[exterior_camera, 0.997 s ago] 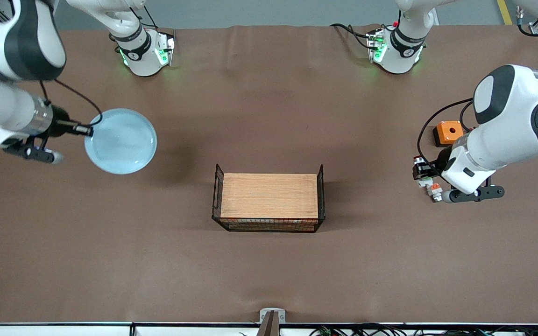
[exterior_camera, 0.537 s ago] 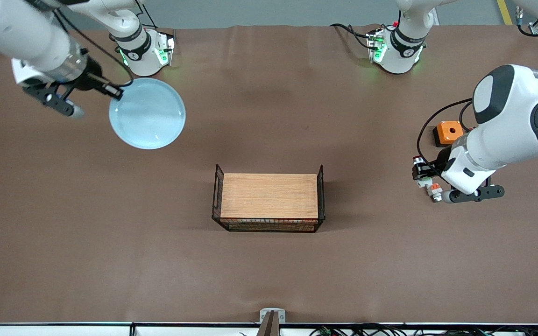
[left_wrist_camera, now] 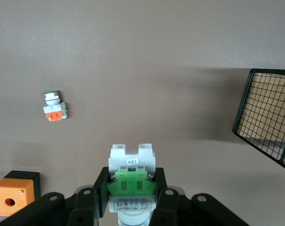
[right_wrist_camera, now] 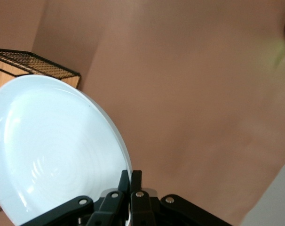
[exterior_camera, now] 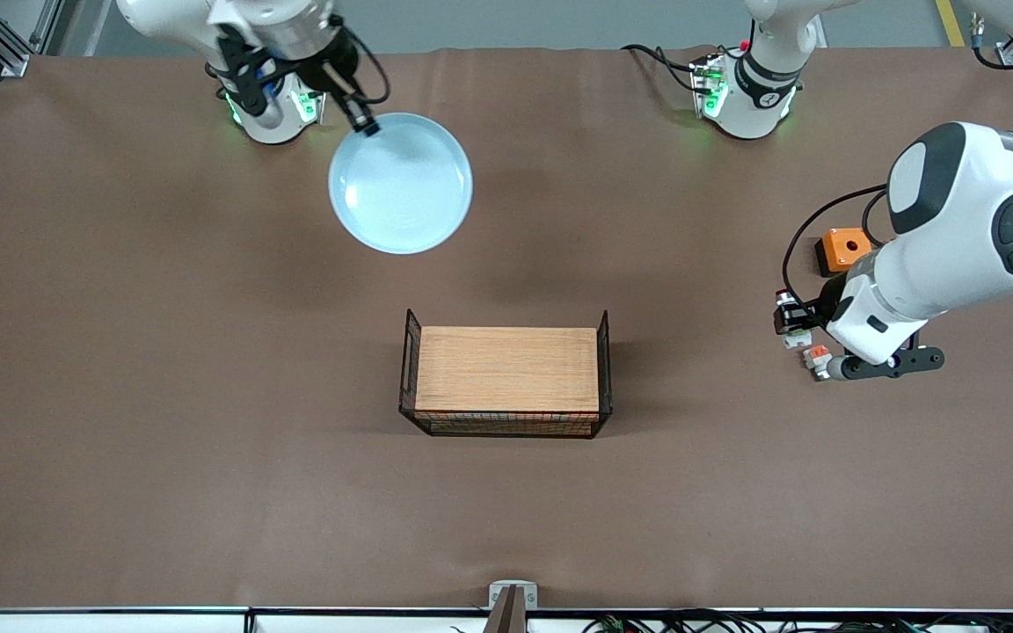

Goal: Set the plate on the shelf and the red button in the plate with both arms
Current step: 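Lift the plate with the right gripper and carry it toward the wooden box, then lower the plate onto the wooden board with the right gripper, then open the right gripper and withdraw while the left gripper carries the button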

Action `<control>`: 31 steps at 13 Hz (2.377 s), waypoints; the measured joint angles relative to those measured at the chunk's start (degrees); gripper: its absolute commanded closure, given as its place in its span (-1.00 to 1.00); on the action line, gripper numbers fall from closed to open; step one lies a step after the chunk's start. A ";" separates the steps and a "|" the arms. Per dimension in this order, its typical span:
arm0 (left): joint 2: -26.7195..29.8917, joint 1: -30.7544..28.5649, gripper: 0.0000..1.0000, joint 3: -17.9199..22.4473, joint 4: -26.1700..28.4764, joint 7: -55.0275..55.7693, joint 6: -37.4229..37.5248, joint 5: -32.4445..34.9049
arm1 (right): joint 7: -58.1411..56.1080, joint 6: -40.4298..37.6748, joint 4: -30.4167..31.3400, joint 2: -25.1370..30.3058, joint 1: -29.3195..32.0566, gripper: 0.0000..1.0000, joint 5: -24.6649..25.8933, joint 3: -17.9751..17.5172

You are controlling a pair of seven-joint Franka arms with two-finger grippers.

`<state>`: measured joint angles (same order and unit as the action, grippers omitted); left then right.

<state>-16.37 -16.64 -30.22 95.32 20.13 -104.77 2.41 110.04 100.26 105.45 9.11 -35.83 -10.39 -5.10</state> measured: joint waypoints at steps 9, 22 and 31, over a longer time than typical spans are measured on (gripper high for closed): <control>-0.36 0.13 1.00 0.11 -0.69 0.02 0.03 3.03 | 25.60 10.41 -13.06 -22.06 -8.52 1.00 3.05 0.53; -0.68 -0.51 1.00 0.22 -2.72 1.27 0.54 3.01 | 21.32 16.32 -21.33 -36.27 -7.08 0.96 7.74 2.13; 0.18 0.01 1.00 -2.49 -3.67 1.33 3.52 2.64 | 18.80 22.80 -21.80 -42.09 -5.52 -0.12 9.48 2.20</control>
<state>-16.18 -16.63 -32.71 91.65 21.46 -101.26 5.05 128.84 123.06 83.65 -32.98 -41.35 -0.91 -2.90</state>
